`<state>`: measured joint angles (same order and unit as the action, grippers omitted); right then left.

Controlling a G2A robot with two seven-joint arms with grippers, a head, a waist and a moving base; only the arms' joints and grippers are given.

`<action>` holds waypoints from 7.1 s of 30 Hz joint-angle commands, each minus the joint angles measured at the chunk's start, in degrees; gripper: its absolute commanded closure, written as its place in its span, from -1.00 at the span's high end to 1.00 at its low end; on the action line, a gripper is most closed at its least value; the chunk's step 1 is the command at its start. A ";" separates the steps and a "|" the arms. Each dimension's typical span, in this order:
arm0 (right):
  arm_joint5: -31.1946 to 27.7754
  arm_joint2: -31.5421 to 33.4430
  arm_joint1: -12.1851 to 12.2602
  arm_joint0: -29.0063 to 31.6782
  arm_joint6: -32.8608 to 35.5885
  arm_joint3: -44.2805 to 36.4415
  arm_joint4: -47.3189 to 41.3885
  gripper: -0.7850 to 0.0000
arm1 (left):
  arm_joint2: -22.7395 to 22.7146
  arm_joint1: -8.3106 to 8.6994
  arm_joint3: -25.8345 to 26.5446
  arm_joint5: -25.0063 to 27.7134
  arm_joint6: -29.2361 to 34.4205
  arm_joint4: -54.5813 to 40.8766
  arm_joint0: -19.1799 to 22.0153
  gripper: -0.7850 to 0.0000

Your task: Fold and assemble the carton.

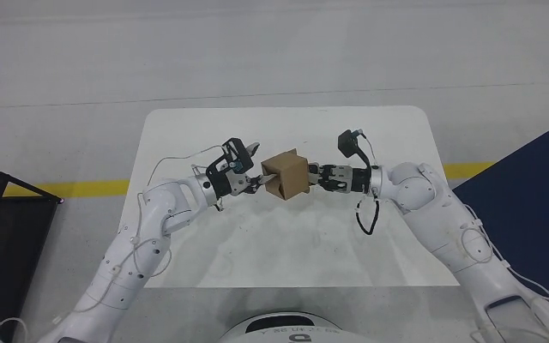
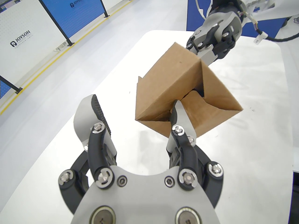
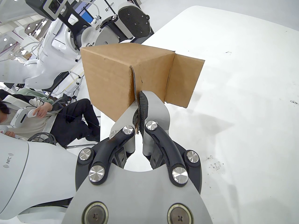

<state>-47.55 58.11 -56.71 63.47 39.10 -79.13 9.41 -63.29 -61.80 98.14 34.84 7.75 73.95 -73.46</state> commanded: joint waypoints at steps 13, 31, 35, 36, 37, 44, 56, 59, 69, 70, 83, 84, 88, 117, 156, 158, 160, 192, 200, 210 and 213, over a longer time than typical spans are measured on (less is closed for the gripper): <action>-0.24 0.32 0.17 0.41 -0.04 -0.48 -0.07 -1.00 | -2.08 0.26 1.24 -1.10 0.25 -0.49 -1.51 0.90; -0.36 -0.39 0.03 -0.23 0.33 0.05 -0.74 -1.00 | -10.80 2.16 0.42 13.23 -7.15 -6.56 -6.06 1.00; -0.62 -0.48 0.01 -0.43 0.38 0.39 -1.00 -1.00 | -10.85 2.35 -0.36 16.57 -8.84 -6.63 -6.11 1.00; -0.64 -0.50 0.00 -0.47 0.38 0.43 -1.01 -1.00 | -10.54 2.32 -0.36 16.41 -8.85 -6.37 -6.12 1.00; -0.65 -0.53 -0.01 -0.50 0.38 0.46 -1.02 -1.00 | -10.02 2.27 -0.35 16.27 -8.72 -6.26 -6.07 1.00; -0.61 -0.55 -0.01 -0.42 0.02 0.24 -0.51 -1.00 | -4.66 1.35 -2.00 13.09 -5.19 -6.69 -3.26 1.00; -1.06 -0.02 0.21 0.09 -0.20 -0.03 -0.44 -1.00 | -0.92 0.40 -3.78 10.03 -2.35 -9.98 0.12 0.44; -1.09 0.06 0.25 0.17 -0.18 -0.09 -0.45 -1.00 | -0.85 0.37 -3.82 9.68 -2.27 -9.94 0.25 0.42; -1.00 0.13 0.33 0.33 -0.17 -0.33 -0.46 -1.00 | -4.46 1.11 -4.24 11.85 -3.96 -11.46 -1.18 0.90; -0.99 0.13 0.33 0.33 -0.17 -0.34 -0.46 -1.00 | -5.17 1.26 -4.37 12.41 -4.20 -11.84 -1.47 1.00; 0.03 -0.36 0.22 -0.06 -0.03 -0.35 -0.24 -1.00 | -5.74 1.96 -5.67 17.95 -2.38 -14.47 -3.65 1.00; 0.03 -0.39 0.21 -0.08 -0.09 -0.35 -0.14 -1.00 | -4.89 1.77 -6.29 16.93 -1.60 -15.66 -3.28 1.00; -0.10 -0.34 0.21 -0.06 -0.36 -0.35 0.04 -1.00 | -2.38 1.28 -7.96 16.24 1.51 -19.73 -1.11 1.00; -0.36 -0.20 0.30 0.19 -0.75 -0.67 0.51 -1.00 | 3.24 0.44 -12.33 15.14 10.34 -32.87 4.68 0.48; -0.65 0.50 0.62 0.85 -0.87 -0.97 -0.24 -1.00 | -16.22 4.70 -13.27 21.90 3.81 -35.11 -5.36 1.00; -0.65 0.50 0.62 0.85 -0.87 -0.97 -0.24 -1.00 | -16.22 4.70 -13.27 21.90 3.81 -35.11 -5.36 1.00; 1.91 0.22 0.55 0.83 -0.93 -1.88 2.26 -1.00 | -16.22 4.70 -13.27 21.90 3.81 -35.11 -5.36 1.00; 56.91 -9.06 3.07 -13.95 48.90 -27.67 51.85 -0.10 | -16.22 4.70 -13.27 21.90 3.81 -35.11 -5.36 1.00; 61.81 -5.64 4.11 -15.39 48.65 -32.87 45.51 0.22 | -16.22 4.70 -13.27 21.90 3.81 -35.11 -5.36 1.00; 53.58 18.87 7.34 8.23 20.54 -33.54 28.67 1.00 | -16.22 4.70 -13.27 21.90 3.81 -35.11 -5.36 1.00; 53.58 18.87 7.34 8.23 20.54 -33.54 28.67 1.00 | -16.22 4.70 -13.27 21.90 3.81 -35.11 -5.36 1.00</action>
<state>5.57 77.80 -49.36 73.13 56.53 -112.66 36.16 -79.51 -57.10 84.86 56.74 11.56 38.83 -78.82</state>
